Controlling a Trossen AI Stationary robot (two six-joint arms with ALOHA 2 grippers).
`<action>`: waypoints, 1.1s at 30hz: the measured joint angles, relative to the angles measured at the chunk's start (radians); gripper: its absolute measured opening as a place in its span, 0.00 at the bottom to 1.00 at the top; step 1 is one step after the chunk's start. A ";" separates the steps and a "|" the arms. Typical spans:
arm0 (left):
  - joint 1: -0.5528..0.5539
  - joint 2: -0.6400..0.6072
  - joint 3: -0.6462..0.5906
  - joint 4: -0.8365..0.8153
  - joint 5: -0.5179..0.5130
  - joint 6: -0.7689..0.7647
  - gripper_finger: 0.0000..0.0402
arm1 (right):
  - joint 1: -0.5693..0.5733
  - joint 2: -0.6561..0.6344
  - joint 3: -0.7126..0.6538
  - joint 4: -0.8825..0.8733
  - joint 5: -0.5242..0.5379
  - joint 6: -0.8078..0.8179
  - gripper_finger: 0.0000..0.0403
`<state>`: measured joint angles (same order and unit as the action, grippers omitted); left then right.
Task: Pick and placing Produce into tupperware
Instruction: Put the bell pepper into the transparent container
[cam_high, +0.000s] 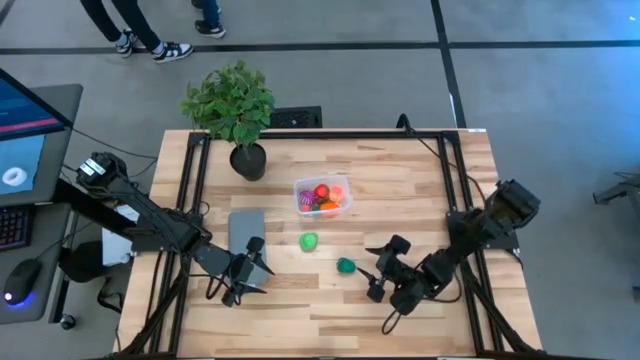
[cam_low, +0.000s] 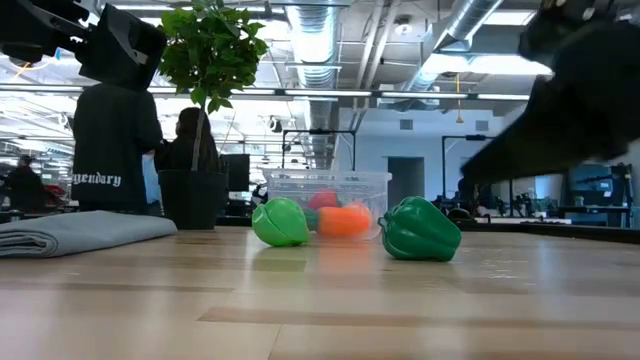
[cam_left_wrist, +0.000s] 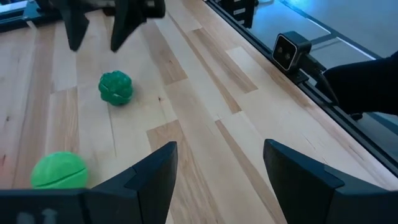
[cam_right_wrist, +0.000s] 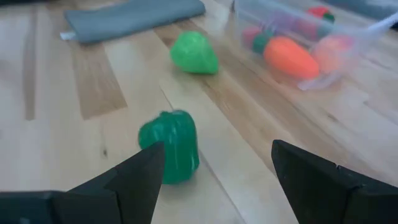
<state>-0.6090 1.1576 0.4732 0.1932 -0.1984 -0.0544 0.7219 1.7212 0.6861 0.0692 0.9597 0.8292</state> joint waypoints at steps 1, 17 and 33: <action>0.000 0.000 0.000 0.000 0.000 0.000 0.57 | -0.004 0.012 0.000 0.002 -0.008 0.000 0.79; 0.000 0.000 0.000 0.000 -0.052 -0.005 0.57 | -0.010 0.052 0.000 0.129 -0.117 -0.052 0.79; 0.000 0.000 0.000 0.000 -0.052 -0.038 0.57 | -0.125 0.052 0.000 0.217 -0.250 -0.194 0.79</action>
<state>-0.6090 1.1576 0.4732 0.1932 -0.2508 -0.0921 0.5969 1.7729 0.6865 0.2859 0.7101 0.6357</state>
